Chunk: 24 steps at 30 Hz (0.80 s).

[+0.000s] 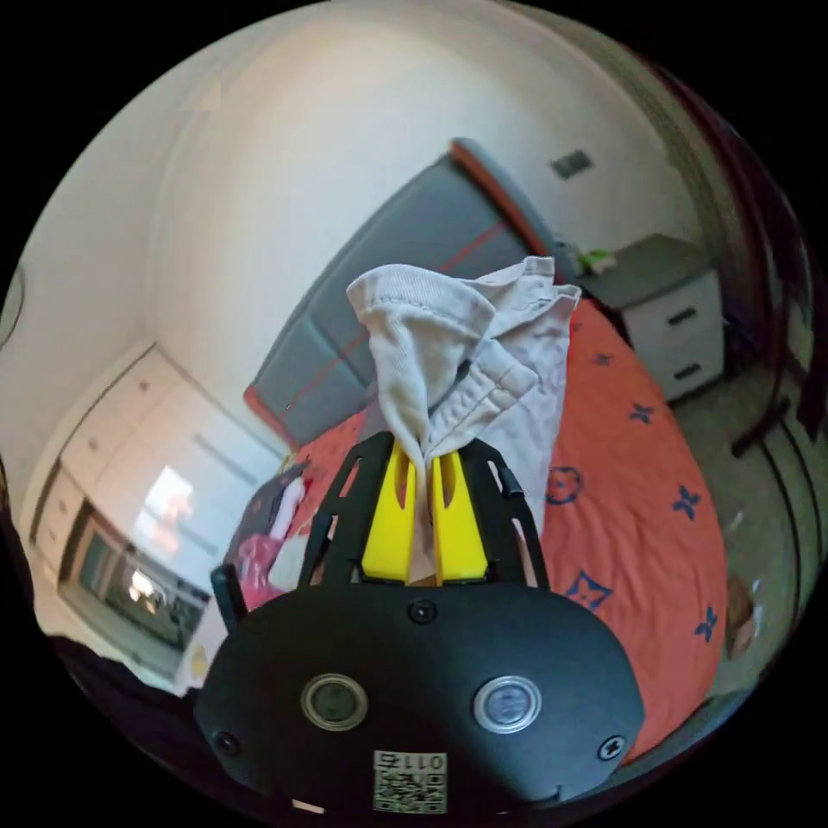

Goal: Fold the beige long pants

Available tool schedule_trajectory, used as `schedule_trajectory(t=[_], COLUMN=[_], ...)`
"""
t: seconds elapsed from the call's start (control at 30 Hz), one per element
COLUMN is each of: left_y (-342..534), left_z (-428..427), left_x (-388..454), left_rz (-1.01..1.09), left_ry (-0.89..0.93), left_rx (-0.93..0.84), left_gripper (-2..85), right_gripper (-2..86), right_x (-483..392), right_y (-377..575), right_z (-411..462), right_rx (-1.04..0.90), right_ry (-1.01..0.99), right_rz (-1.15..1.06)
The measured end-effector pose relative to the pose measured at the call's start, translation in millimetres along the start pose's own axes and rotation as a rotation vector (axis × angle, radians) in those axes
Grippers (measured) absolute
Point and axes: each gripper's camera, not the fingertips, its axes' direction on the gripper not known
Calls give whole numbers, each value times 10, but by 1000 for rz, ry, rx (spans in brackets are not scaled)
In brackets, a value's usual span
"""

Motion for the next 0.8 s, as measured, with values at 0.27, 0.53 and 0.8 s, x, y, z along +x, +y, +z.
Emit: schedule_trajectory(t=[0.27,0.53,0.8], left_y=[1043,1152,251], left_z=[-2550,-3123,-2695], left_x=[-1043,-1135,-1137], left_rz=[-325,-346,-162], left_ry=[-91,-120,114], left_rx=[422,394,163], left_gripper=[206,203,197], right_gripper=[45,112,33], right_x=[-2350,-3039,-2871], right_y=[1151,1972,655], right_z=[1960,2714,1670], right_rx=[-436,-688,-324], right_ry=[156,305,354], right_rz=[-659,-970,-751])
